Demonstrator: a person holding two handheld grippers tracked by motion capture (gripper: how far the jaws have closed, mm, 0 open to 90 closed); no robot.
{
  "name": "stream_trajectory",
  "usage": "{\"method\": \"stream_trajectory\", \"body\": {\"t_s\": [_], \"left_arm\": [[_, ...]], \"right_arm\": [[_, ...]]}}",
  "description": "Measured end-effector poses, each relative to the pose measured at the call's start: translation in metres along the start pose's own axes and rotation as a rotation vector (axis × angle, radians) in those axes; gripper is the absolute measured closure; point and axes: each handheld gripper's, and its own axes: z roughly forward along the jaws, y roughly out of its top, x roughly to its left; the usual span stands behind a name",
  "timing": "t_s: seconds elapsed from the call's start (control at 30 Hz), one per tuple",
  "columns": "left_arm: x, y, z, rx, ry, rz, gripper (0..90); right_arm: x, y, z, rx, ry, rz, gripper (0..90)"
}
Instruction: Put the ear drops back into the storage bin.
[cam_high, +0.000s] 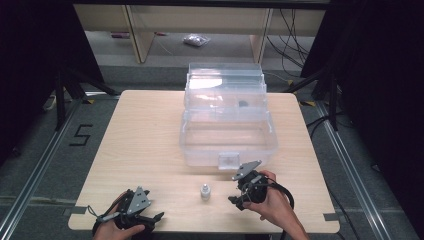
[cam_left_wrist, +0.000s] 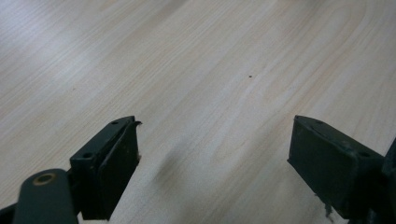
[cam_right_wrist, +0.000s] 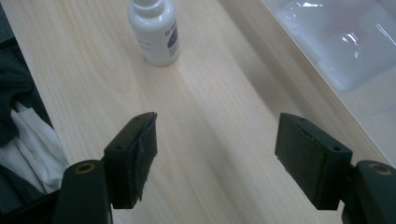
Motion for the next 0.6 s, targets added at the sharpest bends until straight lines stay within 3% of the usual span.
{"method": "stream_trajectory", "body": {"t_s": [0.2,0.23,0.27,0.3,0.37,0.4,0.47,0.53,0.57,0.6], "left_arm": [[0.001,0.0,0.0,-0.003,0.007,0.009,15.6],[-0.001,0.0,0.0,-0.006,-0.009,-0.01,15.5],[0.0,0.0,-0.001,-0.001,-0.017,0.013,15.6],[0.0,0.0,-0.001,-0.006,-0.018,0.007,15.6],[-0.001,0.0,0.0,-0.005,0.005,-0.009,15.5],[0.001,0.0,-0.001,-0.002,-0.001,0.011,15.5],[0.001,0.0,-0.001,-0.004,-0.003,0.011,15.5],[-0.001,0.0,0.0,-0.004,-0.006,-0.01,15.5],[0.0,0.001,0.0,-0.006,-0.005,0.013,15.5],[0.0,0.0,-0.001,-0.005,-0.012,0.012,15.5]], "right_arm": [[0.004,0.011,0.005,0.014,0.015,-0.022,30.4],[0.006,0.015,0.007,0.019,0.023,-0.039,30.4],[0.006,0.017,0.007,0.022,0.025,-0.042,30.4],[0.006,0.018,0.008,0.02,0.027,-0.052,30.4],[0.007,0.022,0.009,0.03,0.029,-0.05,31.0],[0.007,0.023,0.01,0.031,0.037,-0.06,31.1],[0.006,0.025,0.012,0.031,0.034,-0.077,31.1],[0.008,0.029,0.014,0.035,0.037,-0.084,31.5],[0.009,0.03,0.014,0.037,0.039,-0.077,31.8],[0.011,0.034,0.016,0.042,0.051,-0.108,32.1]]}}
